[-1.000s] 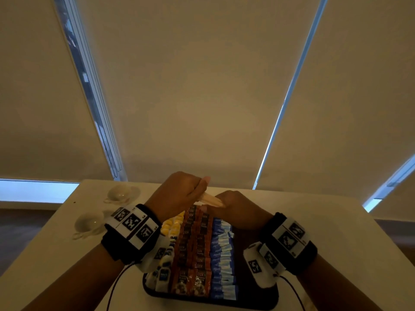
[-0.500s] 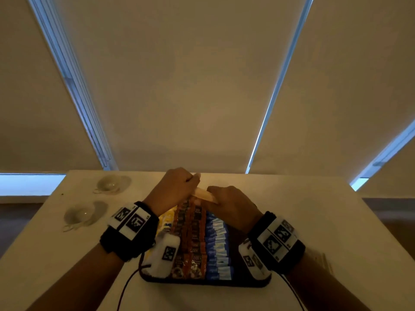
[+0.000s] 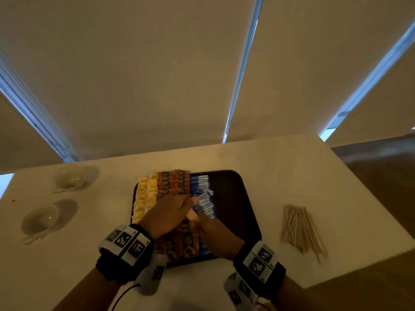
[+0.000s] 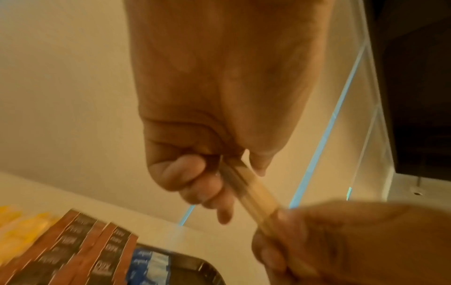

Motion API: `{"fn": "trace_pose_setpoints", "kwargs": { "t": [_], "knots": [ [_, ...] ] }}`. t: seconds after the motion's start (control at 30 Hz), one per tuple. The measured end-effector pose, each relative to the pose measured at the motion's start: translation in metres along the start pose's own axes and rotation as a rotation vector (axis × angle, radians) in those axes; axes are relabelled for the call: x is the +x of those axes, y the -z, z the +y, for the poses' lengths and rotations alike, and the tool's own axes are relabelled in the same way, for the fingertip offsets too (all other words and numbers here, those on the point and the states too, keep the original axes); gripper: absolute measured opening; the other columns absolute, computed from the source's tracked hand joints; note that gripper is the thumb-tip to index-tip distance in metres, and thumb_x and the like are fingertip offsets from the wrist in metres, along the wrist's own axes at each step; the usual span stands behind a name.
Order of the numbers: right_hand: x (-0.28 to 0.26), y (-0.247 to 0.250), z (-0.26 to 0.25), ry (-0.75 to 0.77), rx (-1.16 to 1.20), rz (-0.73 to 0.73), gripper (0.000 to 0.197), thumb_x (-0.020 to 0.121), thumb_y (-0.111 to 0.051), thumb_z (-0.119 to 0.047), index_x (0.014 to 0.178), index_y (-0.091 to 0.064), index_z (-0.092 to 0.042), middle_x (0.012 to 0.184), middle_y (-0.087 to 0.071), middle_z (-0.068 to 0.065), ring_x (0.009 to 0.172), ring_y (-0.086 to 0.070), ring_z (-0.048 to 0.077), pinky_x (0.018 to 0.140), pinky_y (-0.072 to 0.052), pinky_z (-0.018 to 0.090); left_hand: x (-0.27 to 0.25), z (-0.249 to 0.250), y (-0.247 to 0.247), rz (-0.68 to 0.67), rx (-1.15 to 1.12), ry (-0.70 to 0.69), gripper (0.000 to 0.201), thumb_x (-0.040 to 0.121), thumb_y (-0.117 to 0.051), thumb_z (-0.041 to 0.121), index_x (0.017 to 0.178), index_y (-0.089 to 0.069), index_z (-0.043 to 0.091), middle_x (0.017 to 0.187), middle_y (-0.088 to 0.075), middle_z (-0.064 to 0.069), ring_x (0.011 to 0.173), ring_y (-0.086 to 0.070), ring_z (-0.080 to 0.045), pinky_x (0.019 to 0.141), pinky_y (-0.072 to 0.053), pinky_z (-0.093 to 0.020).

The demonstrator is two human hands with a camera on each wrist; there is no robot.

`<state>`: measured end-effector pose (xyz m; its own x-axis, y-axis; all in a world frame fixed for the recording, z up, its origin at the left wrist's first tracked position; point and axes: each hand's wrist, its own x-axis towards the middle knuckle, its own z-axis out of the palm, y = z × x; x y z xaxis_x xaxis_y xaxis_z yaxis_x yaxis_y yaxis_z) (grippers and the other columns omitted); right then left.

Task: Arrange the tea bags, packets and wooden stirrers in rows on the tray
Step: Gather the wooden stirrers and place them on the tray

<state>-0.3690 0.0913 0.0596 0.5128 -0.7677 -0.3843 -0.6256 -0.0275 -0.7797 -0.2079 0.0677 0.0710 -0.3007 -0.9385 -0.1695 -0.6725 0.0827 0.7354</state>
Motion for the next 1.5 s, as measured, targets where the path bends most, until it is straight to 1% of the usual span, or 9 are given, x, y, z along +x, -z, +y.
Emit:
{"fn": "trace_pose_setpoints", "kwargs": {
  "t": [0.07, 0.23, 0.5, 0.7, 0.87, 0.97, 1.1, 1.33, 1.5],
  "knots": [
    [0.005, 0.004, 0.023, -0.132, -0.041, 0.109, 0.032, 0.102, -0.033, -0.013, 0.131, -0.041, -0.002, 0.085, -0.046, -0.004, 0.070, -0.043, 0.003, 0.070, -0.037, 0.013, -0.005, -0.011, -0.004, 0.005, -0.044, 0.044, 0.032, 0.096, -0.034, 0.047, 0.088, -0.054, 0.023, 0.069, -0.059, 0.002, 0.058, -0.056, -0.001, 0.059, -0.043, -0.020],
    [0.048, 0.020, 0.091, -0.527, 0.082, 0.424, 0.019, 0.102, -0.032, -0.019, 0.106, -0.044, -0.004, 0.111, -0.057, 0.017, 0.099, -0.056, 0.030, 0.079, -0.042, 0.034, -0.023, -0.044, -0.008, 0.048, -0.145, 0.220, 0.028, 0.094, -0.035, 0.045, 0.086, -0.050, 0.023, 0.067, -0.056, -0.002, 0.050, -0.050, -0.003, 0.054, -0.042, -0.019],
    [0.119, 0.023, 0.141, -0.772, -0.152, 0.586, 0.038, 0.103, -0.029, -0.028, 0.126, -0.039, 0.000, 0.125, -0.053, 0.018, 0.118, -0.048, 0.032, 0.090, -0.044, 0.040, -0.051, -0.082, -0.008, 0.114, -0.232, 0.502, 0.020, 0.095, -0.035, 0.039, 0.099, -0.052, 0.030, 0.067, -0.064, -0.002, 0.052, -0.058, -0.007, 0.054, -0.046, -0.026],
    [0.140, 0.020, 0.152, -0.776, -0.206, 0.690, 0.035, 0.100, -0.044, -0.023, 0.117, -0.049, 0.007, 0.109, -0.059, 0.026, 0.103, -0.056, 0.039, 0.075, -0.049, 0.045, -0.054, -0.093, -0.008, 0.146, -0.229, 0.580, 0.038, 0.084, -0.030, 0.053, 0.095, -0.054, 0.026, 0.062, -0.065, -0.001, 0.049, -0.057, -0.009, 0.054, -0.044, -0.028],
    [0.151, 0.025, 0.148, -0.780, -0.203, 0.637, 0.031, 0.066, -0.083, -0.010, 0.084, -0.061, 0.002, 0.079, -0.061, 0.018, 0.068, -0.063, 0.032, 0.043, -0.049, 0.032, -0.050, -0.097, -0.013, 0.161, -0.277, 0.620, 0.036, 0.082, -0.032, 0.054, 0.095, -0.054, 0.030, 0.062, -0.064, -0.005, 0.049, -0.055, -0.011, 0.055, -0.044, -0.031],
    [0.146, 0.025, 0.144, -0.790, -0.209, 0.609, 0.027, 0.094, -0.049, -0.008, 0.117, -0.049, 0.007, 0.119, -0.050, 0.025, 0.109, -0.052, 0.039, 0.076, -0.050, 0.045, -0.047, -0.098, -0.012, 0.152, -0.268, 0.619, 0.031, 0.084, -0.031, 0.052, 0.094, -0.053, 0.031, 0.061, -0.064, -0.005, 0.051, -0.056, -0.015, 0.055, -0.044, -0.032],
    [0.148, 0.029, 0.145, -0.850, -0.309, 0.617, 0.034, 0.092, -0.055, -0.016, 0.119, -0.047, 0.002, 0.124, -0.049, 0.020, 0.114, -0.050, 0.032, 0.081, -0.049, 0.039, -0.046, -0.095, -0.012, 0.146, -0.270, 0.604, 0.019, 0.095, -0.035, 0.038, 0.094, -0.052, 0.030, 0.063, -0.065, -0.005, 0.053, -0.056, -0.013, 0.056, -0.043, -0.030],
    [0.145, 0.034, 0.144, -0.840, -0.305, 0.496, 0.058, 0.090, -0.053, -0.024, 0.137, -0.028, 0.000, 0.142, -0.029, 0.017, 0.131, -0.031, 0.031, 0.100, -0.039, 0.041, -0.048, -0.091, -0.008, 0.143, -0.260, 0.600, 0.026, 0.089, -0.034, 0.046, 0.093, -0.053, 0.028, 0.061, -0.065, -0.002, 0.056, -0.058, -0.013, 0.057, -0.043, -0.029],
    [0.144, 0.042, 0.129, -0.424, -0.268, 0.453, 0.045, 0.096, -0.045, -0.019, 0.138, -0.038, -0.007, 0.142, -0.035, 0.013, 0.128, -0.033, 0.029, 0.105, -0.031, 0.035, -0.056, -0.092, -0.005, 0.159, -0.250, 0.627, 0.027, 0.089, -0.035, 0.048, 0.095, -0.052, 0.028, 0.063, -0.065, -0.005, 0.051, -0.056, -0.011, 0.056, -0.043, -0.028]
  ]
}}
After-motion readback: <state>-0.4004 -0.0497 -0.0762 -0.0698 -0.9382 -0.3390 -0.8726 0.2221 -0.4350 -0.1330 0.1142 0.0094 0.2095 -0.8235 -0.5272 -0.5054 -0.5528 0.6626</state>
